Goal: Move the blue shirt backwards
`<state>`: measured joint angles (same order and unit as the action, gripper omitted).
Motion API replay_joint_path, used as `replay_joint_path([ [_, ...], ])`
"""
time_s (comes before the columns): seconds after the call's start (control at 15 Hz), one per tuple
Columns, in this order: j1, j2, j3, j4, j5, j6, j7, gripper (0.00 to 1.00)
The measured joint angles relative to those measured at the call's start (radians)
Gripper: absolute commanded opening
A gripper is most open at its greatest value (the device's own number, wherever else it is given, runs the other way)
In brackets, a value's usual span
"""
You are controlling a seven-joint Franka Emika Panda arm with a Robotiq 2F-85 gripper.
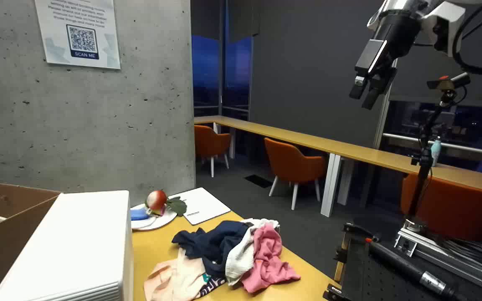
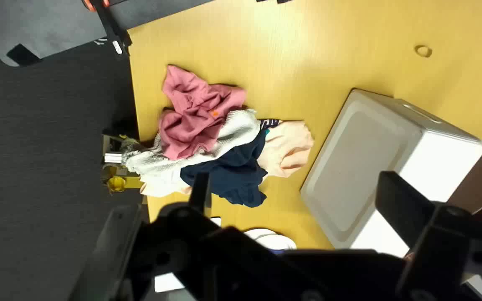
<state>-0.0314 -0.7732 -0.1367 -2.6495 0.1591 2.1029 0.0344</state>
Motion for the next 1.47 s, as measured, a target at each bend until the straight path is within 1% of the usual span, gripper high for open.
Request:
replay_joint_path([
  [0.4, 0.0, 0.006, 0.001, 0.004, 0.0, 0.009, 0.0, 1.0],
  [0.53, -0.002, 0.067, -0.002, 0.009, 0.001, 0.106, -0.002, 1.0],
  [0.73, 0.0, 0.246, -0.005, 0.058, 0.004, 0.304, -0.014, 1.0],
  [0.87, 0.013, 0.379, -0.007, 0.12, 0.03, 0.382, -0.034, 1.0],
  [1.0, 0.031, 0.512, -0.013, 0.192, 0.081, 0.423, -0.069, 1.0],
  [1.2, 0.043, 0.711, -0.014, 0.306, 0.185, 0.45, -0.142, 1.0],
  [1.33, 0.039, 0.845, -0.007, 0.395, 0.249, 0.451, -0.189, 1.0],
  [1.47, 0.018, 0.981, 0.019, 0.494, 0.274, 0.449, -0.207, 1.0],
])
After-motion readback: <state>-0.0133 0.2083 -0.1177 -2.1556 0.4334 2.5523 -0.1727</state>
